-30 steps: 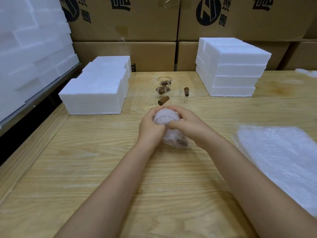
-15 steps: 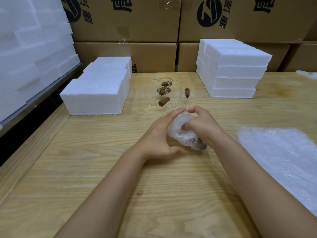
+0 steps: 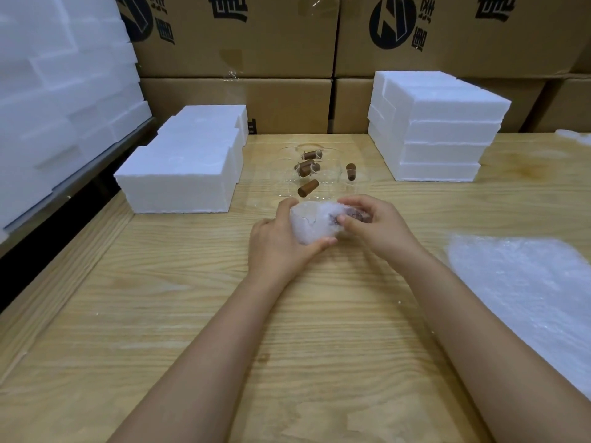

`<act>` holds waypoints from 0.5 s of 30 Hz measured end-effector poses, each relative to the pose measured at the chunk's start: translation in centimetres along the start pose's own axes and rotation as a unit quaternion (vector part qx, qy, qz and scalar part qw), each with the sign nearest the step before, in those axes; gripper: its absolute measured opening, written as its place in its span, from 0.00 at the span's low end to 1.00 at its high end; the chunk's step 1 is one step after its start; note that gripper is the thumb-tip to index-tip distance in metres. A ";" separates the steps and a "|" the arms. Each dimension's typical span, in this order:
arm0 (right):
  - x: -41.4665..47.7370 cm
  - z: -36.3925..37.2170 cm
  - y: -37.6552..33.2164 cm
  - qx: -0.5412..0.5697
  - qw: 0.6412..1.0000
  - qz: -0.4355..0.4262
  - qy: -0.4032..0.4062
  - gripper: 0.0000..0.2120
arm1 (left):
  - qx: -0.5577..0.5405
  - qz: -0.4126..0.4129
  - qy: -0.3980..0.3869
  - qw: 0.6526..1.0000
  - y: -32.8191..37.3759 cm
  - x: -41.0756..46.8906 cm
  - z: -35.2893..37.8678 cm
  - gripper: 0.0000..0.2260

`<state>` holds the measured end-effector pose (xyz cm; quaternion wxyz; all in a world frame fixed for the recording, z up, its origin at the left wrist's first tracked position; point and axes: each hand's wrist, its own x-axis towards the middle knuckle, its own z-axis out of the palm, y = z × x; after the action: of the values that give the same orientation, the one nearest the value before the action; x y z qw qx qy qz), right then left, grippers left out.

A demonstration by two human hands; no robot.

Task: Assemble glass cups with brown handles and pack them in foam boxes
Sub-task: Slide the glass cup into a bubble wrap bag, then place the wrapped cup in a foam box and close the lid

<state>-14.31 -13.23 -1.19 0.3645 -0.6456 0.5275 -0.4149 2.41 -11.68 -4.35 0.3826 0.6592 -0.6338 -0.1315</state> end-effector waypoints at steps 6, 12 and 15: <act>0.0 1.2 0.8 -0.029 0.999 -0.005 0.029 0.12 | 0.074 0.048 0.018 0.996 -0.3 0.2 0.6 0.42; 1.0 -1.3 0.1 0.084 0.989 0.039 0.117 0.17 | 0.077 0.051 0.011 0.996 -0.5 0.3 0.7 0.44; 2.6 -3.6 0.5 0.130 0.951 0.083 0.268 0.20 | 0.074 0.053 0.009 0.996 -0.5 0.4 0.8 0.43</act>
<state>-17.52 -15.96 0.13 0.3236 -0.4120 0.5991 -0.6055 2.35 -12.34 -5.14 0.3451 0.6520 -0.6727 -0.0578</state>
